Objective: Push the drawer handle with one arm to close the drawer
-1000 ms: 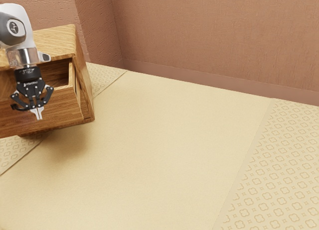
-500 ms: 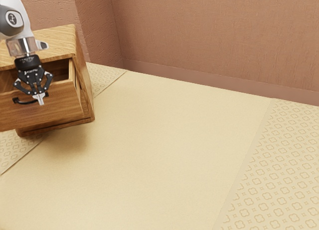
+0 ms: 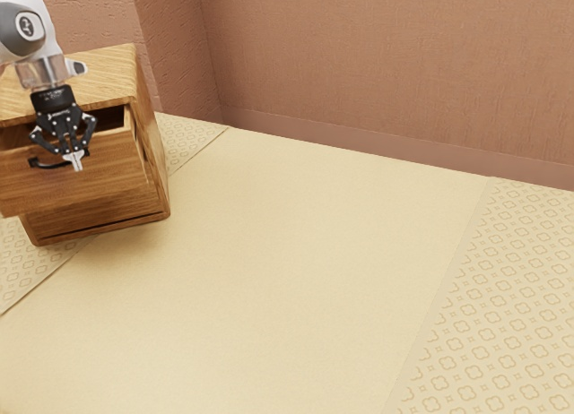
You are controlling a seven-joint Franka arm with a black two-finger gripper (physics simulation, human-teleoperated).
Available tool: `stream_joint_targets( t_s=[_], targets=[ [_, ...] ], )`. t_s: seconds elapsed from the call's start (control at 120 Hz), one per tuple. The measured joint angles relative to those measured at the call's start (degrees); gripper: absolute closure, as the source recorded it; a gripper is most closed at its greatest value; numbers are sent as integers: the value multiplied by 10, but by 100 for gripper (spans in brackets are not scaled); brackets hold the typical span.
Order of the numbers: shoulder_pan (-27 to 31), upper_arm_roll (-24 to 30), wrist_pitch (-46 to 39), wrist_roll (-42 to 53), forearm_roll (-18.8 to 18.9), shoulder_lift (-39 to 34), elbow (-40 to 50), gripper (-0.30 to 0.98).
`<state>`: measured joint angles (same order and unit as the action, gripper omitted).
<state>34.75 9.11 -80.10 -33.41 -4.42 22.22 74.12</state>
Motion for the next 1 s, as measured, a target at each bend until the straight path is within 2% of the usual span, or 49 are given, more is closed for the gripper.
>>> stream_joint_targets(
  t_s=[0.142, 0.342, 0.533, 0.675, 0.775, 0.85, 0.917, 1.0],
  targets=[
    [-29, -46, 0, 1, 0, 30, -42, 79],
    [-37, -54, -5, 4, 0, 76, -119, 79],
    [-43, -54, -43, 11, -1, 89, -131, 79],
    [-54, -95, -65, 18, -2, 107, -153, 79],
    [-57, -104, -74, 23, -2, 108, -160, 79],
    [-57, -103, -77, 26, -3, 81, -137, 79],
    [-54, -101, -73, 28, -4, 2, -49, 78],
    [-51, -91, -32, 31, -5, -115, 38, 61]
  ],
)
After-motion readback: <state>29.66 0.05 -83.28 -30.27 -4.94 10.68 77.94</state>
